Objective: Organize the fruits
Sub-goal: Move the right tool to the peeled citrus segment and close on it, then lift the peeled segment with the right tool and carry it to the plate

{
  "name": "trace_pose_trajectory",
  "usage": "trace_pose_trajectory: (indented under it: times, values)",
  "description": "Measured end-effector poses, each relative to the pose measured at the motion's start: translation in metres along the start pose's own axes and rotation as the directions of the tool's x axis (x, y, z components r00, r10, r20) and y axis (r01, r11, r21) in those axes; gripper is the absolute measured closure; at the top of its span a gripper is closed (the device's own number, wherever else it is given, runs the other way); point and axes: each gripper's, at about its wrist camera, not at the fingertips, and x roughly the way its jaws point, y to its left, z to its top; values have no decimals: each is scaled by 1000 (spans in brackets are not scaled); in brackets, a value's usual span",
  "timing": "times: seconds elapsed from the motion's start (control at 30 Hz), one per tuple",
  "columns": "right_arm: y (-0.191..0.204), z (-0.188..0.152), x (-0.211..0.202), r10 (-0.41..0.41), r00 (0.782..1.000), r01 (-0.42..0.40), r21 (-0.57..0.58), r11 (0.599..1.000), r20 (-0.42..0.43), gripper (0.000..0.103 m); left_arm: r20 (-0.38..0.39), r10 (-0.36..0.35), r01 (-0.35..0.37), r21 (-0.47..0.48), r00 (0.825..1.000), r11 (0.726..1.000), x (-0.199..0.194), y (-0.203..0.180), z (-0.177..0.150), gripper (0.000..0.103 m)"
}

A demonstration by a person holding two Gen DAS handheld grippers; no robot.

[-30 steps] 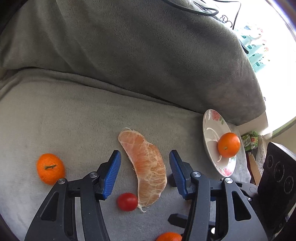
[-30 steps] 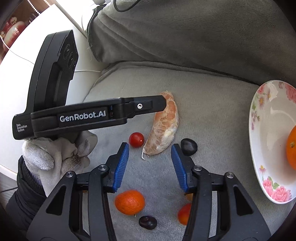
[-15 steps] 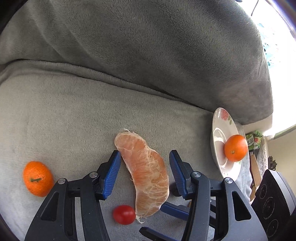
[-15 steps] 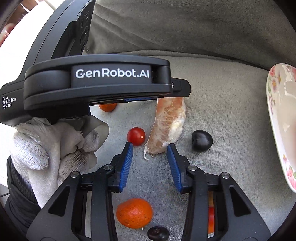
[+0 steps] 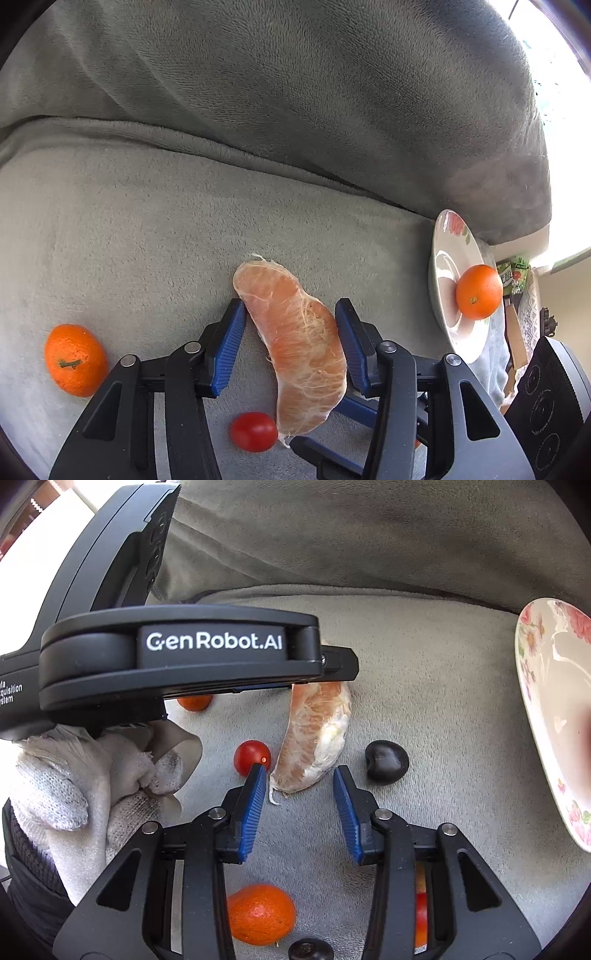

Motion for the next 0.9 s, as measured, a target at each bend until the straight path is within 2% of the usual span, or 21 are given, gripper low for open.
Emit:
trace_pose_trajectory:
  times: [0.2, 0.3, 0.57, 0.9]
  values:
    - [-5, 8, 7, -19, 1000, 19, -3, 1000, 12, 63, 6, 1, -1, 0, 1000, 1000, -6, 7, 1, 54]
    - [-3, 7, 9, -38, 999, 39, -13, 999, 22, 69, 12, 2, -2, -1, 1000, 1000, -3, 4, -1, 55]
    - [-10, 3, 10, -18, 999, 18, -4, 1000, 34, 74, 30, -12, 12, -15, 999, 1000, -8, 8, -1, 57]
    - [-29, -3, -8, -5, 998, 5, -15, 1000, 61, 79, 64, -38, 40, -19, 997, 999, -22, 10, 0, 61]
